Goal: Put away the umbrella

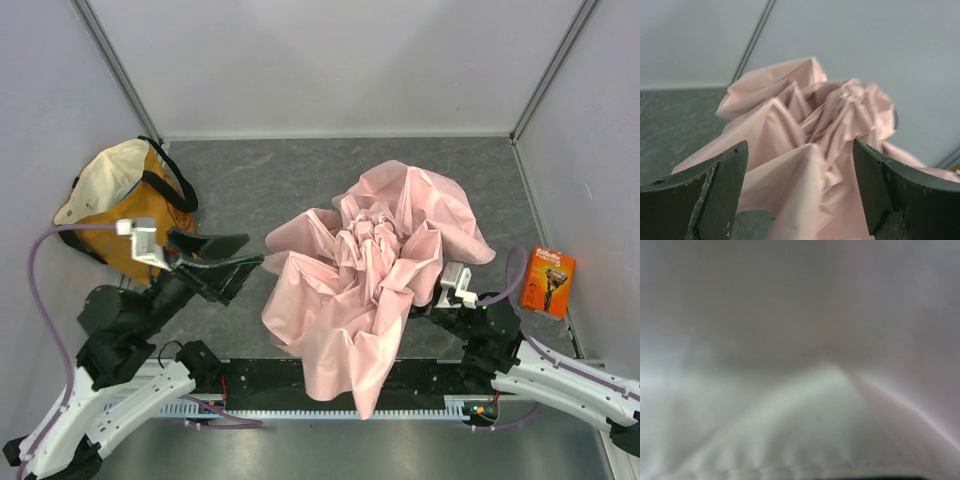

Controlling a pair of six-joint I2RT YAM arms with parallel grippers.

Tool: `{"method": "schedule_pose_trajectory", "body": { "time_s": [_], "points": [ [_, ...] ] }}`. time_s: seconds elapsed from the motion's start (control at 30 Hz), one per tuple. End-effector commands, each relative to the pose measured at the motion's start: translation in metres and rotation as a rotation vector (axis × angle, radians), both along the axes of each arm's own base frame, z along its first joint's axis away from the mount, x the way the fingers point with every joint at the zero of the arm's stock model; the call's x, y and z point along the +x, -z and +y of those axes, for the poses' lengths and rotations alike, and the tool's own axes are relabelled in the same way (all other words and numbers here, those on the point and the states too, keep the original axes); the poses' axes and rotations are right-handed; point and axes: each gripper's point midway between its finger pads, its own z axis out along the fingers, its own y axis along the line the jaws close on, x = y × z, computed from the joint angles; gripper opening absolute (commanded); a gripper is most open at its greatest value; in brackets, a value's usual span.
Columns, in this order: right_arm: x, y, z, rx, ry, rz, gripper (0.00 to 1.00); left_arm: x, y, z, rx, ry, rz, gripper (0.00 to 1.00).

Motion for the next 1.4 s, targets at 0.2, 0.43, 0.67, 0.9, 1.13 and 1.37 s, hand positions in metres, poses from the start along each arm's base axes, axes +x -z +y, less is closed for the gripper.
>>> {"method": "schedule_pose_trajectory", "body": {
  "time_s": [0.2,0.43,0.67,0.9,1.13,1.37],
  "points": [
    [-0.013,-0.054,-0.008,0.095,-0.042,-0.062,0.00,0.002,0.027,-0.095,0.011,0.414,-0.024,0.36],
    [-0.005,-0.049,-0.002,0.188,-0.042,-0.030,0.00,-0.007,-0.006,-0.137,-0.065,0.595,-0.039,0.27],
    [0.011,-0.040,0.000,0.199,0.036,-0.048,0.00,-0.018,0.011,-0.139,0.052,0.604,-0.026,0.35],
    [0.011,-0.036,-0.014,0.249,0.073,-0.059,0.00,0.015,0.044,-0.056,0.195,0.115,0.038,0.47],
    [-0.001,-0.044,-0.011,0.223,0.008,-0.067,0.00,0.042,0.046,-0.019,0.173,-0.125,0.116,0.83],
    [-0.008,-0.045,0.004,0.145,-0.057,-0.065,0.00,0.078,0.018,-0.060,0.160,-0.133,0.205,0.66]
  ]
}}
